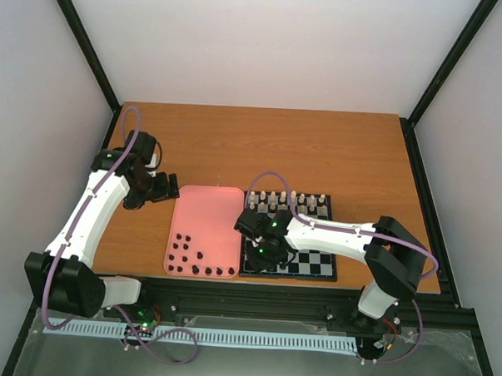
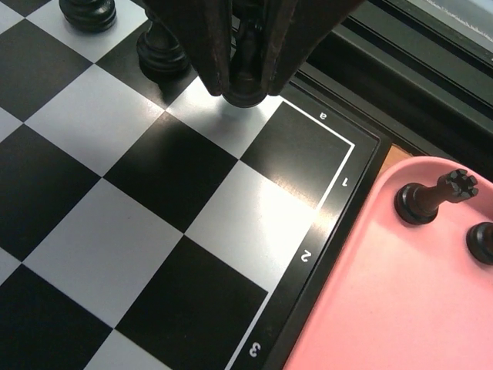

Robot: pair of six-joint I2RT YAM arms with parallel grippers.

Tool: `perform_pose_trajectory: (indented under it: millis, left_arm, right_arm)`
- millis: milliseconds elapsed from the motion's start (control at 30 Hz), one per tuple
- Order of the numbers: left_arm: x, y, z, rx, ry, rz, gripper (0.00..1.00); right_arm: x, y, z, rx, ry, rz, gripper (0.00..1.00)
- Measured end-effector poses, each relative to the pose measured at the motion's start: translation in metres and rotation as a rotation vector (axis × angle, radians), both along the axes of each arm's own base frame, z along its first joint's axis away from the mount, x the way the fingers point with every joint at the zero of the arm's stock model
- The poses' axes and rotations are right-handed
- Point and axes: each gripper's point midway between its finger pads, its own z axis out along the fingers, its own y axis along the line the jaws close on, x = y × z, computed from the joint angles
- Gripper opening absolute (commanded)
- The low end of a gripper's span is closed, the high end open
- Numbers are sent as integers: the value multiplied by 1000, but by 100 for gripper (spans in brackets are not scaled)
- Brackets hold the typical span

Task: Set up the chess pieces on the board
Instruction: Place the chess piece on the chessboard.

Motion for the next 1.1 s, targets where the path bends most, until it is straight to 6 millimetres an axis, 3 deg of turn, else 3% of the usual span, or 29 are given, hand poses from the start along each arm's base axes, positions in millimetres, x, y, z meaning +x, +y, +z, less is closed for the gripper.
perform_pose_trajectory:
  millis: [733,1100]
  left_arm:
    - [1,-1,0,-3,-4,-1,100]
    - [1,-1,-1,-3,-1,-1,100]
  right_arm:
    - [0,0,-8,-16,17,-4,17]
    - [0,1,-5,-16,15,5,33]
